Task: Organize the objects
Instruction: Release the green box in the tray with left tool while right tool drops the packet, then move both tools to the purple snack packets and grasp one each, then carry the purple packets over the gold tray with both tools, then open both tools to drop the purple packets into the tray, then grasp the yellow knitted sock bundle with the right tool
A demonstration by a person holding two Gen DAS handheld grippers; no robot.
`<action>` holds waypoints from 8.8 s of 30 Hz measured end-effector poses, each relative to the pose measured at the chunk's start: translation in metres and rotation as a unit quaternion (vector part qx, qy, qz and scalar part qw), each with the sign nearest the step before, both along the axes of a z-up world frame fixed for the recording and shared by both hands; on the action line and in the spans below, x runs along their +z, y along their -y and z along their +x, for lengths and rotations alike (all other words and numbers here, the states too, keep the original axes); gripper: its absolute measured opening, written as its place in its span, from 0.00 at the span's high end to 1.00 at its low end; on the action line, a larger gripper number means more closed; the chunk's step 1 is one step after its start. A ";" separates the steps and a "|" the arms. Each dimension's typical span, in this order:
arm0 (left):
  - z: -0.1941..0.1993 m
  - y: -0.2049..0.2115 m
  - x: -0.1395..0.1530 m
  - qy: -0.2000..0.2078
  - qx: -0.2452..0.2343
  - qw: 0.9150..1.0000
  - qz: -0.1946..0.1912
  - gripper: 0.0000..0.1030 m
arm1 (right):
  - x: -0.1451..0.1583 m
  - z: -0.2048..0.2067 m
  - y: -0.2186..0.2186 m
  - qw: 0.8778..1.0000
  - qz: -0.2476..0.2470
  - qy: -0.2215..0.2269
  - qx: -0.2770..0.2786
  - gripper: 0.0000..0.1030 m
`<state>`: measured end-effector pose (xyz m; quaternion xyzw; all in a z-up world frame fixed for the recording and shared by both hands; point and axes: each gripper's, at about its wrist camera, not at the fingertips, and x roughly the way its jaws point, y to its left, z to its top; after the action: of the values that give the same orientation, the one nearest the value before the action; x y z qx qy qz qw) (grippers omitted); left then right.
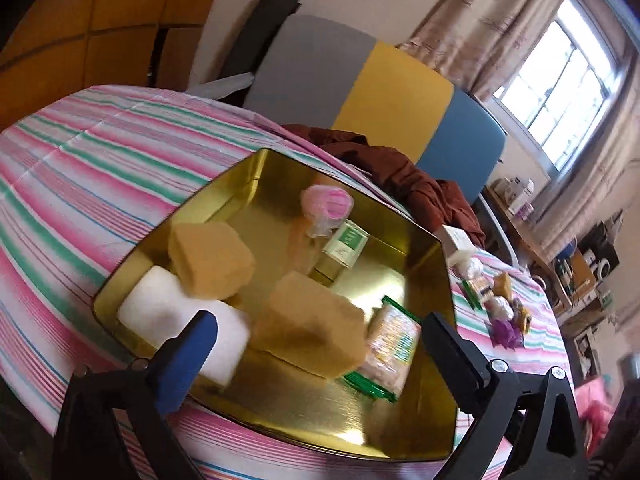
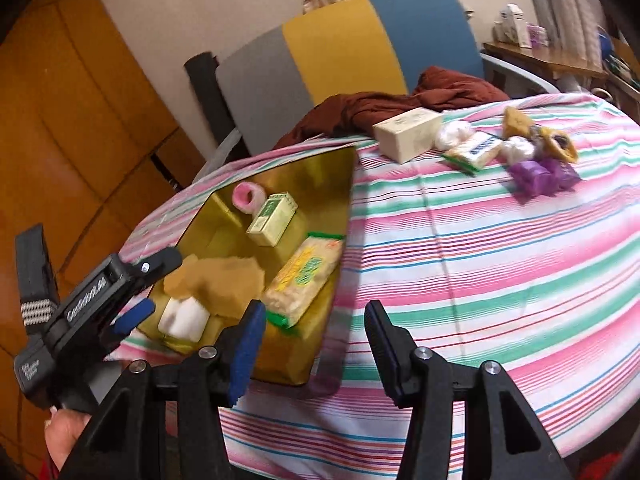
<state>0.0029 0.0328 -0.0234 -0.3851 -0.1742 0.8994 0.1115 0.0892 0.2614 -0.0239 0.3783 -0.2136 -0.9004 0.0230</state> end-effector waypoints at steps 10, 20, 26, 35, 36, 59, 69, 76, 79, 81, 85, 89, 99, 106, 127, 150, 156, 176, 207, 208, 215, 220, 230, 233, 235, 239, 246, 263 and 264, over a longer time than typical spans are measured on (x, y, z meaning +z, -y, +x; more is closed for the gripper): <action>0.021 -0.064 0.012 -0.027 -0.083 0.996 -0.035 0.00 | -0.008 0.013 -0.042 0.998 -0.018 0.009 -0.052 0.50; 0.030 -0.112 0.020 -0.025 -0.138 0.989 -0.038 0.00 | -0.021 0.022 -0.094 0.993 -0.027 0.011 -0.113 0.50; 0.035 -0.149 0.019 -0.016 -0.176 0.983 -0.048 0.00 | -0.038 0.021 -0.145 0.986 -0.019 0.023 -0.164 0.50; 0.039 -0.204 0.005 0.005 -0.237 0.967 -0.094 0.00 | -0.046 -0.003 -0.217 0.980 0.010 0.032 -0.194 0.49; 0.039 -0.208 0.004 0.007 -0.239 0.966 -0.096 0.00 | -0.047 -0.007 -0.225 0.980 0.009 0.032 -0.196 0.49; 0.010 -0.249 -0.013 0.038 -0.243 0.962 -0.121 0.00 | -0.076 -0.091 -0.272 0.986 0.061 0.052 -0.148 0.55; -0.023 -0.306 -0.027 0.046 -0.246 0.960 -0.127 0.00 | -0.070 -0.042 -0.276 0.973 0.095 0.040 -0.206 0.59; -0.052 -0.372 -0.054 0.056 -0.262 0.949 -0.163 0.00 | -0.077 -0.013 -0.286 0.962 0.078 0.026 -0.262 0.59; -0.063 -0.393 -0.062 0.063 -0.260 0.951 -0.156 0.00 | -0.078 -0.011 -0.286 0.959 0.078 0.020 -0.270 0.59; -0.067 -0.401 -0.064 0.055 -0.263 0.952 -0.146 0.00 | -0.078 -0.010 -0.285 0.959 0.079 0.020 -0.270 0.59; -0.074 -0.410 -0.073 0.041 -0.261 0.951 -0.163 0.29 | -0.079 -0.010 -0.286 0.960 0.075 0.016 -0.271 0.59; -0.068 -0.403 -0.078 -0.003 -0.270 0.945 -0.183 0.45 | -0.079 -0.009 -0.285 0.960 0.074 0.013 -0.271 0.59; -0.057 -0.371 -0.076 -0.019 -0.269 0.950 -0.158 0.52 | -0.080 -0.012 -0.283 0.958 0.085 0.016 -0.272 0.59; -0.045 -0.350 -0.075 -0.025 -0.260 0.952 -0.160 0.52 | -0.079 -0.009 -0.282 0.958 0.089 0.014 -0.273 0.59; 0.021 -0.277 -0.068 -0.064 -0.254 0.955 -0.140 0.53 | -0.068 0.027 -0.218 0.969 0.083 0.002 -0.233 0.63; 0.052 -0.118 -0.009 -0.101 -0.223 0.967 -0.072 0.53 | 0.004 0.023 -0.085 0.995 0.064 -0.056 -0.060 0.63; 0.036 -0.061 -0.015 -0.082 -0.200 0.972 -0.096 0.53 | 0.014 0.013 -0.027 0.996 0.063 -0.065 0.020 0.62; 0.031 -0.005 -0.031 -0.041 -0.169 0.978 -0.113 0.20 | -0.018 -0.024 0.056 0.993 0.046 0.000 0.108 0.58; 0.057 -0.048 0.006 -0.072 -0.141 0.984 -0.075 0.00 | -0.011 -0.001 -0.034 1.000 0.004 -0.021 0.000 0.58; 0.058 -0.052 0.007 -0.074 -0.147 0.984 -0.074 0.00 | -0.012 -0.001 -0.037 1.000 0.006 -0.020 -0.005 0.58; 0.063 -0.087 0.015 -0.083 -0.196 0.974 -0.081 0.00 | -0.025 -0.001 -0.086 0.998 0.030 0.000 -0.052 0.53; 0.064 -0.115 0.021 -0.072 -0.233 0.968 -0.058 0.00 | -0.039 -0.001 -0.134 0.994 0.037 0.025 -0.096 0.52; 0.070 -0.174 0.017 -0.047 -0.280 0.957 -0.061 0.00 | -0.040 -0.034 -0.228 0.983 0.105 0.033 -0.144 0.36; 0.071 -0.184 0.014 -0.041 -0.286 0.955 -0.067 0.00 | -0.036 -0.055 -0.251 0.982 0.111 0.023 -0.150 0.35; 0.070 -0.188 0.012 -0.034 -0.286 0.955 -0.070 0.00 | -0.037 -0.072 -0.267 0.983 0.100 0.023 -0.155 0.35; 0.066 -0.195 0.009 -0.023 -0.286 0.955 -0.079 0.00 | -0.048 -0.100 -0.284 0.982 0.093 0.034 -0.163 0.35; 0.052 -0.214 0.009 -0.021 -0.280 0.956 -0.089 0.00 | -0.069 -0.110 -0.289 0.985 0.082 0.033 -0.148 0.42; -0.044 -0.349 -0.029 -0.001 -0.256 0.958 -0.131 0.00 | -0.059 -0.039 -0.301 0.959 0.111 0.004 -0.260 0.65; -0.050 -0.359 -0.033 0.000 -0.257 0.957 -0.133 0.00 | -0.060 -0.036 -0.303 0.958 0.106 0.003 -0.267 0.65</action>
<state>-0.0475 0.3919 -0.0561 -0.4287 0.0522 0.8551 0.2870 0.0528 0.5647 -0.0844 0.3102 -0.2106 -0.8901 -0.2592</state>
